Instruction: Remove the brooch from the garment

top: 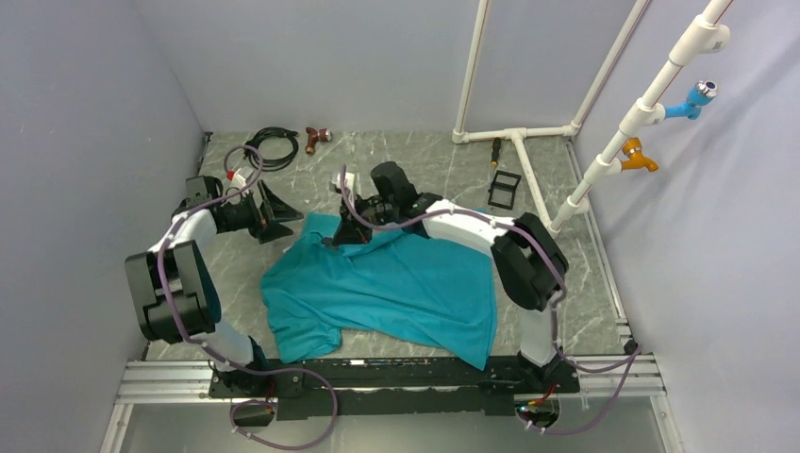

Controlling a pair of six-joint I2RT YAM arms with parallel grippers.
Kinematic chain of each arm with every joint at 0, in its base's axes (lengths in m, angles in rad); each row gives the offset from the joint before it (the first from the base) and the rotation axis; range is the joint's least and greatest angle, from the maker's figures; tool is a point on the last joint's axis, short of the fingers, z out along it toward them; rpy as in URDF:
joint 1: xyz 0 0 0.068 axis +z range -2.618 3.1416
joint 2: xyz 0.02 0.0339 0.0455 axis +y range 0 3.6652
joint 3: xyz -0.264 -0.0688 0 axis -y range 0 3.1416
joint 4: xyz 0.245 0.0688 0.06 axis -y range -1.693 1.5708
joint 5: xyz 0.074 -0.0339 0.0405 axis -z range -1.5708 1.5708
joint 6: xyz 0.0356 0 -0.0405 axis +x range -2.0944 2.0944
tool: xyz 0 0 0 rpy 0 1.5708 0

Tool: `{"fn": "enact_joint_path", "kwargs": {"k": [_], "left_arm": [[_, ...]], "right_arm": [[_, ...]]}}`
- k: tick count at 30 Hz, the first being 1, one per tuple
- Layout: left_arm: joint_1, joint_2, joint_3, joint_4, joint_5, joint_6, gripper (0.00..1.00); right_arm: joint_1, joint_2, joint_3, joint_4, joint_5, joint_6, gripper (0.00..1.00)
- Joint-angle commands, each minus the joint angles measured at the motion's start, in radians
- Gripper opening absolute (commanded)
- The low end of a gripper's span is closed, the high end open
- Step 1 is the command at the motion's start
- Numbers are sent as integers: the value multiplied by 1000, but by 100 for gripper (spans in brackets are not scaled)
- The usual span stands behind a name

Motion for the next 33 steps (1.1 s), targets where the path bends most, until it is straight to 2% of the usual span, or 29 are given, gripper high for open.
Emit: {"fn": "enact_joint_path", "kwargs": {"k": [1,8,14,17,23,33], "left_arm": [[3,-93,30,-65,40,15,100],[-7,-143,43,-182,150,9,99],[-55,-163,93,-293,220,57,98],[-82,-173,83,-252,248,0,91],[-130,-168,56,-185,266,-83,68],[-184,-172,63,-101,277,-192,52]], "right_arm": [[36,-166,-124,115,267,-225,0],[124,-311,-354,339,574,-498,0],[203,-340,-444,494,757,-701,0],[232,-334,-468,570,818,-766,0],[263,-332,-485,652,875,-847,0],[291,-342,-500,700,891,-938,0]]}}
